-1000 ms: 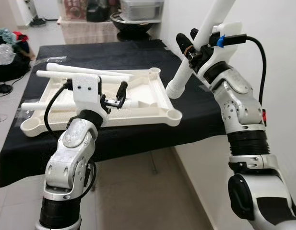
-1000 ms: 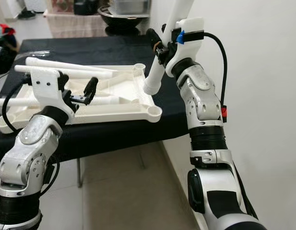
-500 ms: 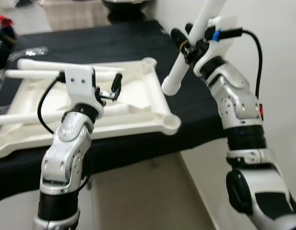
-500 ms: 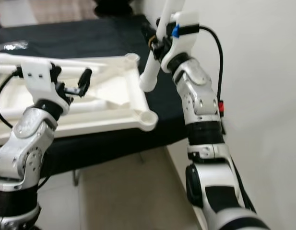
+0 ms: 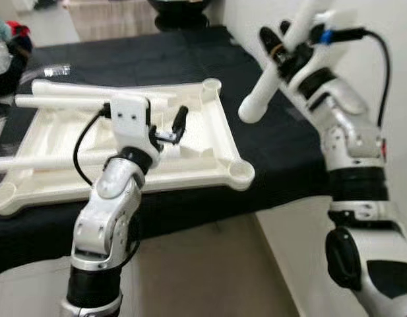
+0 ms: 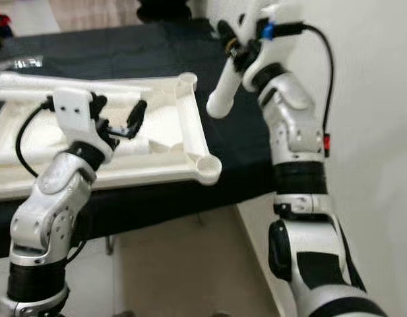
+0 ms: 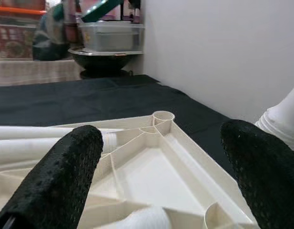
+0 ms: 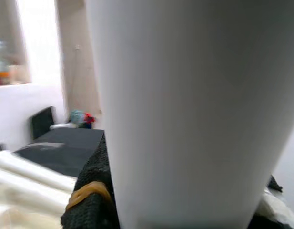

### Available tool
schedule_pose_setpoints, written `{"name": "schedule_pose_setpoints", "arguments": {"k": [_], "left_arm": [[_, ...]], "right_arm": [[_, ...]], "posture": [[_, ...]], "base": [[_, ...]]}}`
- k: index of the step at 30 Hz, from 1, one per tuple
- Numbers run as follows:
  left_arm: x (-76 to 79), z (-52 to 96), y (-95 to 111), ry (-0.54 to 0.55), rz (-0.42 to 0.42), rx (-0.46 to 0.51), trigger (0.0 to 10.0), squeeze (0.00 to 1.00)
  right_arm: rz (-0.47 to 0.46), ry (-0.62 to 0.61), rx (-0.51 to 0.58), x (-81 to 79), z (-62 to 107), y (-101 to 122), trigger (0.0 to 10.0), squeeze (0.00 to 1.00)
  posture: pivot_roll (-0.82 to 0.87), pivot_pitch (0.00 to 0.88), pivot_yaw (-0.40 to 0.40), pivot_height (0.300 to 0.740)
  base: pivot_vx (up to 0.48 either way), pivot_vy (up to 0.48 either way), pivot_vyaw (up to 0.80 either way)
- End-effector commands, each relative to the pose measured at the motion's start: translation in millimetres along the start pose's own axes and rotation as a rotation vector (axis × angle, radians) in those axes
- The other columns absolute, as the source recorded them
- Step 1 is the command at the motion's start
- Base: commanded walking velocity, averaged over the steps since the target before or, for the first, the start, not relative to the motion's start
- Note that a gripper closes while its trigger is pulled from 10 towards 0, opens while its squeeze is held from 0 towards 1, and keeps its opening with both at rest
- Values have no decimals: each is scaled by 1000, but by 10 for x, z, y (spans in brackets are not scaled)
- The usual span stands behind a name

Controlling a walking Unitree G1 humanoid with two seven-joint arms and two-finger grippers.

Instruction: Building children table

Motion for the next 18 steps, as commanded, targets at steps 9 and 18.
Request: {"name": "schedule_pose_setpoints", "arguments": {"k": [9, 18], "left_arm": [[102, 77, -110, -67, 15, -60, 10000, 0], [301, 234, -237, -157, 64, -116, 10000, 0]], "right_arm": [[1, 155, -129, -84, -54, -135, 10000, 0], [25, 75, -216, 86, -151, -283, 10000, 0]], "posture": [[63, 120, -45, 740], [64, 156, -60, 740]], "base": [[0, 0, 0], [0, 0, 0]]}}
Point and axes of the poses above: a point about 5 cm out from each wrist's last joint towards the gripper, its own z axis pointing back from the gripper into the wrist, its own y axis along the axis of the wrist's last joint, x = y × z, the point moved 4 cm from there along -z, pointing out of the wrist towards the gripper, and after that the axes turned 6 degrees about z, right-handed, at the moved point
